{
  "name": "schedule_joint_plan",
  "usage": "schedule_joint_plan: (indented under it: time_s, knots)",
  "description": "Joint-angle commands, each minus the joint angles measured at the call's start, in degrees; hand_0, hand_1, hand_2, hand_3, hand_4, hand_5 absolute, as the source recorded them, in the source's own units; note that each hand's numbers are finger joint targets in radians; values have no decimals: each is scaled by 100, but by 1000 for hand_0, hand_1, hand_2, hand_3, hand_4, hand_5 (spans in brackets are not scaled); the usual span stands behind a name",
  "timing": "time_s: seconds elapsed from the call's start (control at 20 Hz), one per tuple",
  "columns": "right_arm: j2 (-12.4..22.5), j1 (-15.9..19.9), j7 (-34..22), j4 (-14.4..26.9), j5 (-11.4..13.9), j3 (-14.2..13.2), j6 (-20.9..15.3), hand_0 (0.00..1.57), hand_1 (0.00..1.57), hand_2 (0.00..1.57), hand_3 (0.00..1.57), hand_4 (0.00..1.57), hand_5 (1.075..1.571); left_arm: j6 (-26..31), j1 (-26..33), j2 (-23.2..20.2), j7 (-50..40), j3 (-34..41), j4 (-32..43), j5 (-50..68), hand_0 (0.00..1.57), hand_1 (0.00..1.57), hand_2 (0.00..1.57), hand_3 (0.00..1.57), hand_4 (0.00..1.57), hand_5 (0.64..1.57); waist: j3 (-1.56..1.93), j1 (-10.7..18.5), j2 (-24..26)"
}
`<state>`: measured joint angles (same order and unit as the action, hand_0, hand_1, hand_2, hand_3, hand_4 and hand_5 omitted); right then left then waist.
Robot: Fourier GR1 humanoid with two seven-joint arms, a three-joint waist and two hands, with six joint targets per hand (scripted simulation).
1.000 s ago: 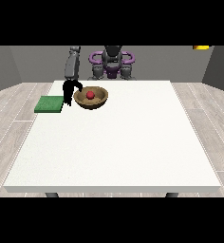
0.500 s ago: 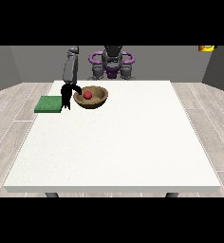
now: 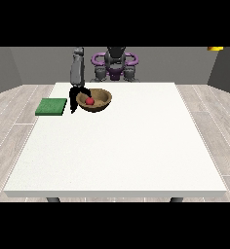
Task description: Pick the cup and pour the ball into the bowl, then pick the bowl and place it on the pad
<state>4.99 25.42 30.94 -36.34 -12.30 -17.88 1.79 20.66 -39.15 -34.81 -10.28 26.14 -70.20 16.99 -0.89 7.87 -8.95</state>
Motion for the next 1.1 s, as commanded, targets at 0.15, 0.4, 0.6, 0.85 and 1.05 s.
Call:
schedule_joint_plan:
  time_s: [0.15, 0.4, 0.6, 0.85, 1.05]
  knots:
    - [304, -486, -655, 581, 292, -44, -819, 1571, 1571, 1571, 785, 844, 1487, 159, -139, -230, -71, 167, -40, 254, 0, 0, 0, 0, 1018, 1536, 85, 155, -432]
    - [666, -559, -774, 377, 589, 47, -1309, 1571, 1571, 1571, 1534, 927, 1511, 127, -268, -266, -106, 210, -73, 345, 0, 0, 0, 0, 1092, 1514, 81, 249, -553]
    - [981, -751, -1178, 37, 699, 165, -1481, 1571, 1571, 1571, 1292, 995, 1542, 340, -15, -267, -52, 248, 84, 420, 0, 0, 0, 0, 1160, 1527, 67, 254, -207]
    - [1609, -474, -2492, -467, 838, 428, -1576, 1571, 1571, 1571, 1111, 1026, 1548, 447, 214, -368, 1, 358, 505, 395, 0, 0, 0, 0, 1191, 1528, 52, 50, 296]
    - [1974, -130, -3589, -883, 901, 710, -1204, 1571, 1571, 1571, 969, 1046, 1557, 259, 573, -451, 389, 485, 889, 56, 0, 0, 0, 0, 1200, 1540, 69, -454, 520]
